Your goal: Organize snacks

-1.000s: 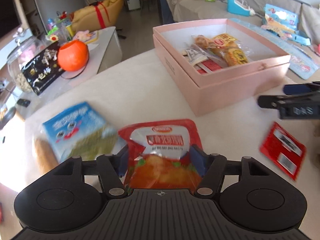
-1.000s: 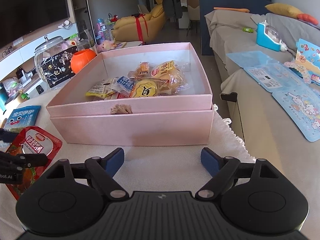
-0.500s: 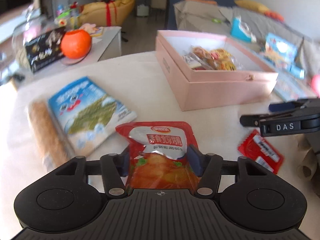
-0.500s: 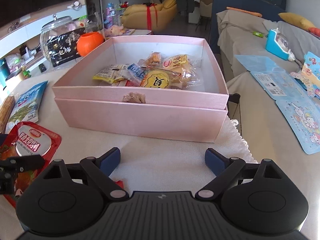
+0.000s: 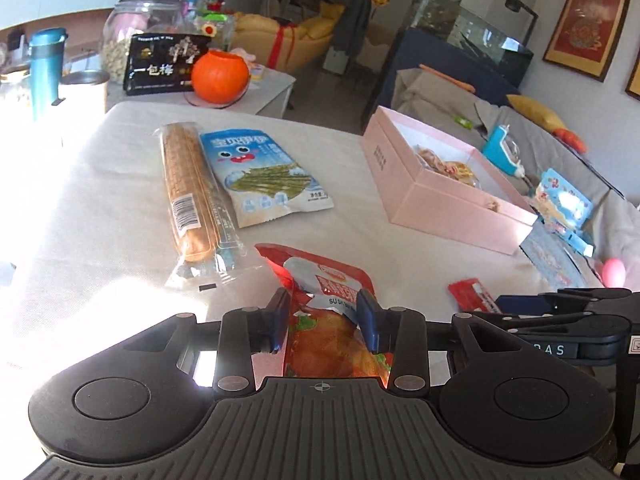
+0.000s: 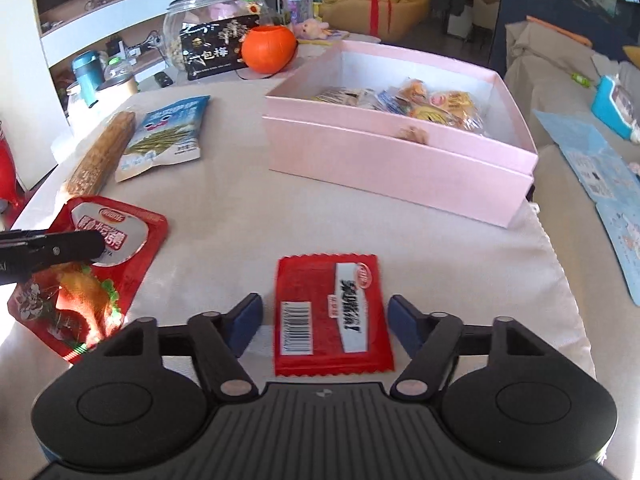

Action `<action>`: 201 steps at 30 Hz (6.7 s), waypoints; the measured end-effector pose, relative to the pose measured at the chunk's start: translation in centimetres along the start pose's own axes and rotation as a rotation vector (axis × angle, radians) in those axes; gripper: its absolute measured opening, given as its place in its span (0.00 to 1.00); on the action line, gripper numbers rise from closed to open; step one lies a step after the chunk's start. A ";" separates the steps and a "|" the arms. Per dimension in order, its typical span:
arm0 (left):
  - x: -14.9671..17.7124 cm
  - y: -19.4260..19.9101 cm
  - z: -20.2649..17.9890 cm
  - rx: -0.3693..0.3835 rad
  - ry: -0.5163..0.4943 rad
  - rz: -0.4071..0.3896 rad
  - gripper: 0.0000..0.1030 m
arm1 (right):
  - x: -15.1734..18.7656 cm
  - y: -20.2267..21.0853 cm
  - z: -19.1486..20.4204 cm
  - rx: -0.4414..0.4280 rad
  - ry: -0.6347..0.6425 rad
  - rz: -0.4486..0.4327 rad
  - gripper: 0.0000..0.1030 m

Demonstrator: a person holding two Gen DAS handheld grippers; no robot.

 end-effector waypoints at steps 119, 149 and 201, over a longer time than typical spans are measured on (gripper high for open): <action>-21.4 -7.2 -12.8 0.371 -0.001 -0.171 0.27 | -3.5 8.1 -6.5 -0.016 0.126 -0.150 0.51; -7.7 -3.6 8.6 -0.322 0.068 -0.131 0.28 | -13.1 0.8 2.6 -0.144 0.061 -0.016 0.70; -6.4 -2.3 10.5 -0.267 0.149 -0.188 0.35 | -6.2 -5.1 12.3 -0.240 0.168 0.066 0.44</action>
Point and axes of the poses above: each gripper's, at about its wrist camera, not at the fingertips, and y roughly against the way its jaws point, z to its left, x to its underside, the point moved 7 cm from there along -y, roughly the way its jaws point, and after that the axes turned 7 degrees about -y, right-handed, at the moved point
